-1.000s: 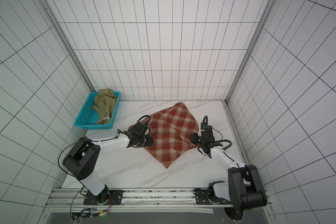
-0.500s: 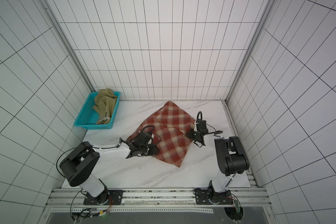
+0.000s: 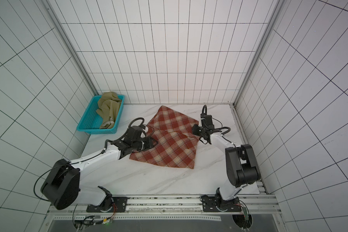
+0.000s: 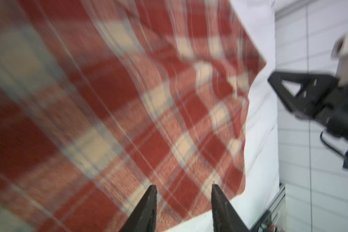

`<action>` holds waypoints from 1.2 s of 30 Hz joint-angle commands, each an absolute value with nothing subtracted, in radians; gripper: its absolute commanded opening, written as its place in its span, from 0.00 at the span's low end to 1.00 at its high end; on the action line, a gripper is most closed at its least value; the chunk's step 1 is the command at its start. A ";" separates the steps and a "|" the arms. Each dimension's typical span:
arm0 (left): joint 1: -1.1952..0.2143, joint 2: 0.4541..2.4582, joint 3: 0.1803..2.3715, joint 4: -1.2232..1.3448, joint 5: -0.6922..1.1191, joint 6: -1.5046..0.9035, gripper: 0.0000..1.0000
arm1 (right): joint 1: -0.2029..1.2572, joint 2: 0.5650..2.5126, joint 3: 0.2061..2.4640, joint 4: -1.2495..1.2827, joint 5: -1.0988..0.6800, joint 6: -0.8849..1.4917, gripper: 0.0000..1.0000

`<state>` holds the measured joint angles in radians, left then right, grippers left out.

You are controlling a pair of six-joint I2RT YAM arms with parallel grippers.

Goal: Fold and stack skirts
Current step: Rotate the skirt at the center of the table, then smooth out the skirt at the center of the table.

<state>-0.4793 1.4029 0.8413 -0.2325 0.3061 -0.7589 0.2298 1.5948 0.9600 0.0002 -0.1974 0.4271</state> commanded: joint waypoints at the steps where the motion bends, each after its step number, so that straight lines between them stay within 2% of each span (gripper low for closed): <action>1: -0.358 1.425 0.907 -0.227 0.347 -0.724 0.45 | 0.266 1.551 0.970 -0.024 -0.212 0.400 0.32; 5: -0.261 1.524 1.016 -0.224 0.346 -0.691 0.47 | 0.281 1.551 0.909 0.025 -0.248 0.419 0.32; 13: -0.241 1.784 1.222 -0.188 0.380 -0.655 0.49 | 0.281 1.610 0.822 0.080 -0.260 0.424 0.31; 18: -0.268 1.884 1.260 -0.103 0.435 -0.653 0.49 | 0.281 1.662 0.802 0.075 -0.238 0.422 0.28; 27: -0.401 2.032 1.364 -0.040 0.462 -0.640 0.49 | 0.280 1.700 0.801 0.067 -0.230 0.427 0.25; 32: -0.393 2.133 1.412 0.036 0.418 -0.741 0.47 | 0.281 1.711 0.805 0.063 -0.243 0.426 0.18; 36: -0.383 2.205 1.450 0.116 0.394 -0.797 0.46 | 0.281 1.711 0.813 0.042 -0.242 0.417 0.16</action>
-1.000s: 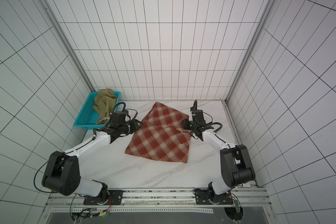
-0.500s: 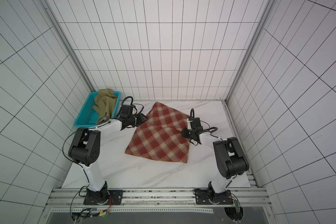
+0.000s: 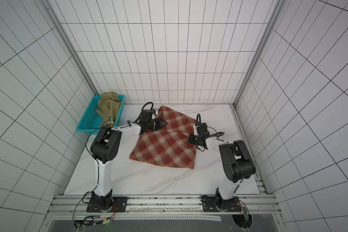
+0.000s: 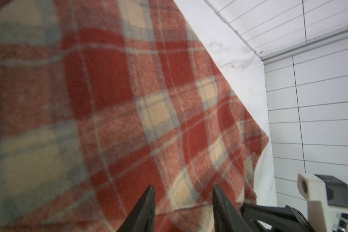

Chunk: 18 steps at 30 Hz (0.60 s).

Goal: Fold and stack skirts
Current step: Smooth out the skirt at the center of the table.

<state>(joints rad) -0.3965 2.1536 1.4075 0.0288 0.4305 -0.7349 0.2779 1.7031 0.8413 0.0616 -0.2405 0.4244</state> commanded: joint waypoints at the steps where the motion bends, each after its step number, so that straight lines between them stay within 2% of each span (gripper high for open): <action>1: -0.381 2.227 1.480 0.107 0.391 -0.797 0.45 | 0.281 1.709 0.814 0.033 -0.238 0.414 0.16; 7: -0.355 2.332 1.598 0.085 0.349 -0.820 0.43 | 0.281 1.716 0.822 -0.006 -0.212 0.400 0.17; 18: -0.268 2.418 1.679 0.091 0.315 -0.842 0.42 | 0.282 1.765 0.813 -0.026 -0.194 0.414 0.16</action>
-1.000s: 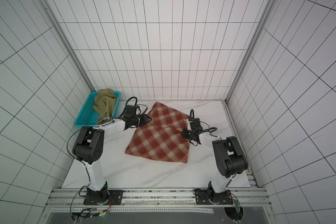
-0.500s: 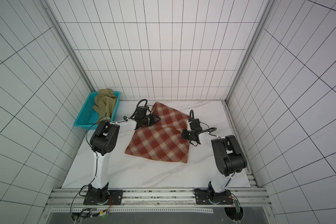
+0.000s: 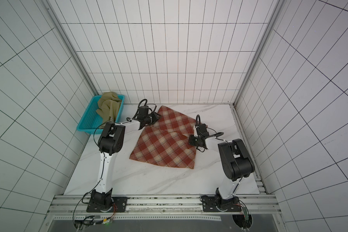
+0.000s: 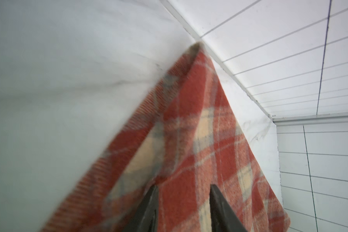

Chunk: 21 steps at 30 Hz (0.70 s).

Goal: Fold and stack skirts
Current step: Smooth out the skirt at the center of the table.

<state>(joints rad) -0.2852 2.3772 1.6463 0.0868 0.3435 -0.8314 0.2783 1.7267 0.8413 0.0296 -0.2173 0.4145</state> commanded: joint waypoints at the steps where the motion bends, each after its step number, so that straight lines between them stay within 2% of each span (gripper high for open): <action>1: -0.267 2.421 1.685 0.082 0.312 -0.836 0.42 | 0.281 1.767 0.818 -0.029 -0.198 0.415 0.16; 8: -0.259 2.333 1.657 0.059 0.278 -0.769 0.41 | 0.281 1.665 0.833 -0.031 -0.189 0.430 0.15; 11: -0.262 2.222 1.589 0.086 0.282 -0.747 0.41 | 0.281 1.575 0.850 -0.032 -0.183 0.436 0.18; 15: -0.262 2.055 1.484 0.103 0.322 -0.754 0.41 | 0.282 1.505 0.863 -0.047 -0.209 0.436 0.27; 21: -0.277 1.791 1.207 0.112 0.393 -0.807 0.41 | 0.283 1.488 0.819 -0.055 -0.221 0.439 0.28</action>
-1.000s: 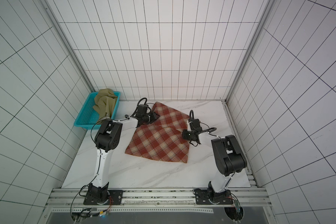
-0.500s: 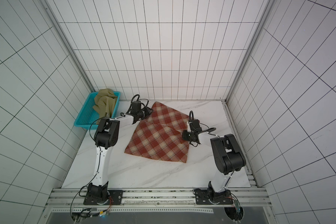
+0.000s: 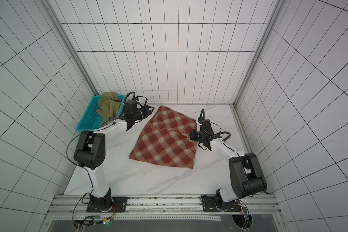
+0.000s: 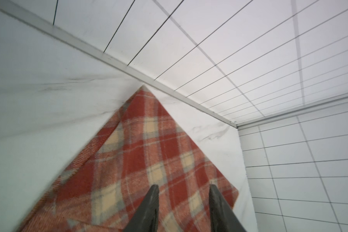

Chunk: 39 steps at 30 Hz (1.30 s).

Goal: Fold and stack skirts
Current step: Smooth out the skirt at the center of the table, then fold the skirt at the center of the table.

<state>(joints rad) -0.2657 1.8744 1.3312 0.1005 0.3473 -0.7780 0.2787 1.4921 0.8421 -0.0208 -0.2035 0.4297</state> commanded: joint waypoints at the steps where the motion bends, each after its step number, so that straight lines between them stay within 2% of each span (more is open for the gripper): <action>1: -0.282 1.748 1.152 0.114 0.401 -0.810 0.41 | 0.288 1.478 0.804 -0.054 -0.225 0.443 0.28; 8: -0.324 1.437 0.813 0.016 0.372 -0.814 0.42 | 0.355 1.426 0.670 -0.037 -0.224 0.474 0.26; 16: -0.325 1.222 0.643 -0.179 0.319 -0.803 0.45 | 0.448 1.411 0.553 -0.015 -0.176 0.510 0.25; 22: -0.326 1.135 0.585 -0.304 0.300 -0.795 0.49 | 0.504 1.381 0.523 -0.026 -0.173 0.529 0.25; 30: -0.325 1.105 0.543 -0.461 0.248 -0.788 0.56 | 0.520 1.197 0.581 -0.144 -0.163 0.520 0.28; 39: -0.291 1.039 0.447 -0.431 0.225 -0.879 0.57 | 0.520 1.168 0.644 -0.189 -0.192 0.499 0.33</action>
